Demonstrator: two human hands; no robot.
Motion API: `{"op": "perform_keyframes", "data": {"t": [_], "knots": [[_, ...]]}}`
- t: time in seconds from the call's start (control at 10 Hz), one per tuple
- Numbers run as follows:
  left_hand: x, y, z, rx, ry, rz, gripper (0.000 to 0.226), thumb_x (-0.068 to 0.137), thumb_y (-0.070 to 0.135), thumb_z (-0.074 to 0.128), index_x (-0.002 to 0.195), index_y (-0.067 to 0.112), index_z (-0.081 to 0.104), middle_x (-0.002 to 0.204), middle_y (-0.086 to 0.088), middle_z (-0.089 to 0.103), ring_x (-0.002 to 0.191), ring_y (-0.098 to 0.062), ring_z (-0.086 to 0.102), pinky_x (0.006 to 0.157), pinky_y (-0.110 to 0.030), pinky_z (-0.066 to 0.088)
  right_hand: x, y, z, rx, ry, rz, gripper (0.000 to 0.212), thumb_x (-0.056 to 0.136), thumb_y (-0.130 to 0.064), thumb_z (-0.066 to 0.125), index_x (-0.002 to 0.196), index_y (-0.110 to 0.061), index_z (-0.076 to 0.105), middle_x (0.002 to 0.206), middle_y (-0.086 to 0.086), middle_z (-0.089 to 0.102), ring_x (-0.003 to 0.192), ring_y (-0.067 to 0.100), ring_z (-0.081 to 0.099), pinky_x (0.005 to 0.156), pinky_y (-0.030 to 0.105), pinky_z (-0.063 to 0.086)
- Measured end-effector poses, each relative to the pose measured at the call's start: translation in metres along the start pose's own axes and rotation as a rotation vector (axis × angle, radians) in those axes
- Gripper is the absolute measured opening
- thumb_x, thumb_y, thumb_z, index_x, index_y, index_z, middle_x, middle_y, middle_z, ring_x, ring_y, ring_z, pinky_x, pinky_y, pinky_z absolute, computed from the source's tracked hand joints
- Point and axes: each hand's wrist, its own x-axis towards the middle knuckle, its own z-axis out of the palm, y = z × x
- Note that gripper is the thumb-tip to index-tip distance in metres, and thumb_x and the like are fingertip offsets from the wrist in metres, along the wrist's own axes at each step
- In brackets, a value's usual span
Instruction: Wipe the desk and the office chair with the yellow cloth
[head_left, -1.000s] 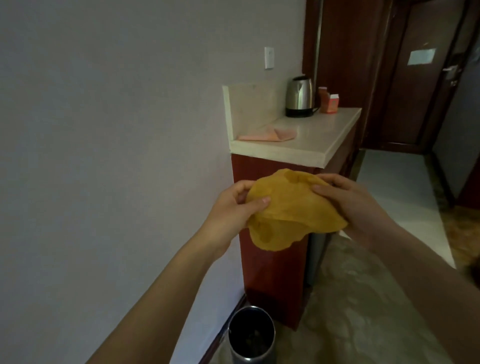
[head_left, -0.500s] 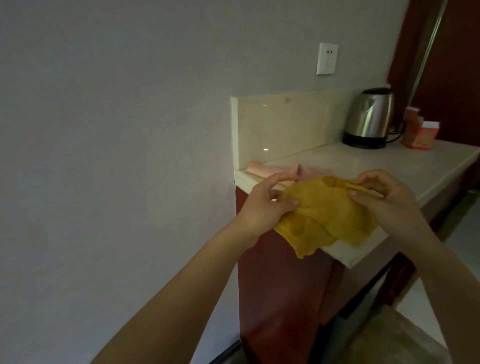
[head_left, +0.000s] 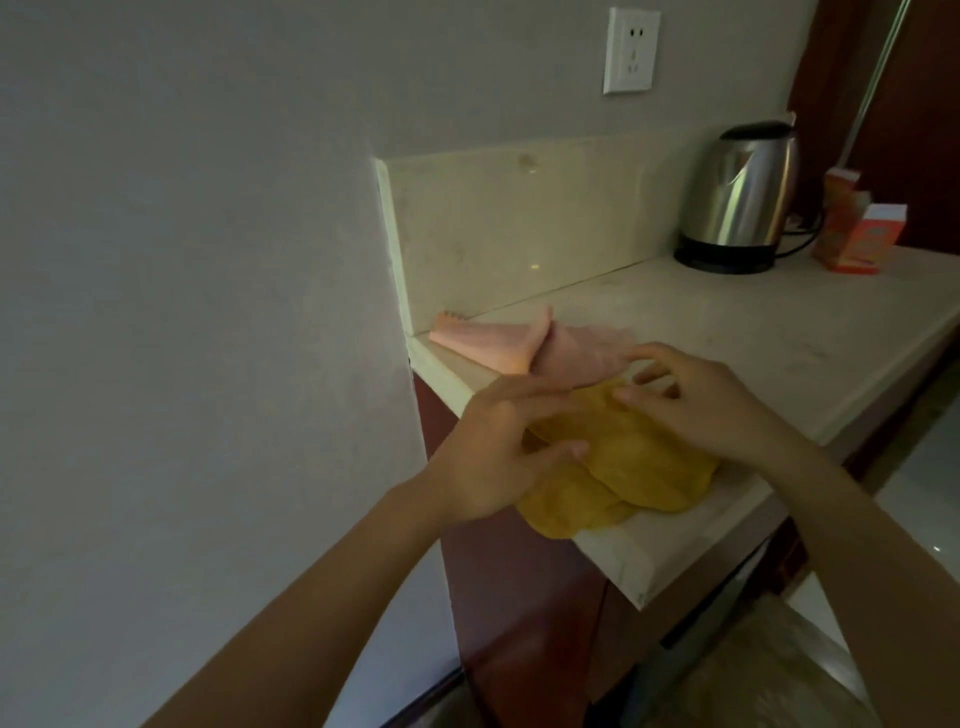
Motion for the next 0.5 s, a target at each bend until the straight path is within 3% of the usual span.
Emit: {"op": "perform_keyframes", "data": {"t": [0.1, 0.2, 0.3, 0.4, 0.5], "knots": [[-0.001, 0.004, 0.011, 0.082, -0.164, 0.114, 0.044, 0.088, 0.034, 0.063, 0.127, 0.012, 0.061, 0.136, -0.006, 0.055, 0.129, -0.018, 0.045, 0.11, -0.036, 0.032, 0.008, -0.002, 0.003, -0.158, 0.054, -0.148, 0.025, 0.085, -0.013, 0.067, 0.107, -0.025, 0.067, 0.101, 0.0, 0.066, 0.079, 0.01, 0.057, 0.072, 0.023, 0.041], [0.01, 0.006, 0.02, 0.072, -0.151, 0.062, 0.043, 0.093, 0.036, 0.054, 0.13, 0.015, 0.058, 0.135, -0.002, 0.055, 0.129, -0.019, 0.045, 0.106, -0.047, 0.034, 0.013, 0.007, -0.014, -0.196, 0.289, -0.156, 0.023, 0.084, -0.008, 0.066, 0.094, -0.029, 0.068, 0.092, -0.003, 0.061, 0.07, 0.005, 0.052, 0.063, 0.016, 0.037], [0.018, 0.008, 0.026, 0.092, -0.156, 0.004, 0.038, 0.095, 0.033, 0.054, 0.131, 0.02, 0.057, 0.136, 0.002, 0.054, 0.128, -0.016, 0.045, 0.105, -0.048, 0.034, 0.015, 0.017, -0.02, -0.213, 0.18, -0.077, 0.022, 0.084, -0.015, 0.067, 0.094, -0.035, 0.065, 0.095, -0.003, 0.062, 0.073, 0.007, 0.052, 0.065, 0.023, 0.039], [0.015, 0.006, 0.027, 0.158, -0.172, -0.027, 0.04, 0.096, 0.037, 0.051, 0.134, 0.028, 0.053, 0.141, 0.009, 0.049, 0.132, -0.01, 0.037, 0.109, -0.053, 0.025, 0.01, 0.021, -0.011, -0.491, 0.07, -0.009, 0.026, 0.088, -0.031, 0.061, 0.114, -0.031, 0.061, 0.113, 0.005, 0.06, 0.099, 0.023, 0.051, 0.08, 0.031, 0.039], [0.008, 0.01, 0.015, 0.103, -0.171, 0.032, 0.036, 0.096, 0.034, 0.051, 0.13, 0.024, 0.057, 0.132, 0.006, 0.057, 0.121, -0.013, 0.048, 0.103, -0.048, 0.035, 0.003, -0.003, -0.007, -0.523, 0.197, -0.096, 0.032, 0.093, -0.039, 0.051, 0.121, -0.028, 0.058, 0.119, 0.003, 0.059, 0.104, 0.025, 0.051, 0.08, 0.033, 0.038]]}}
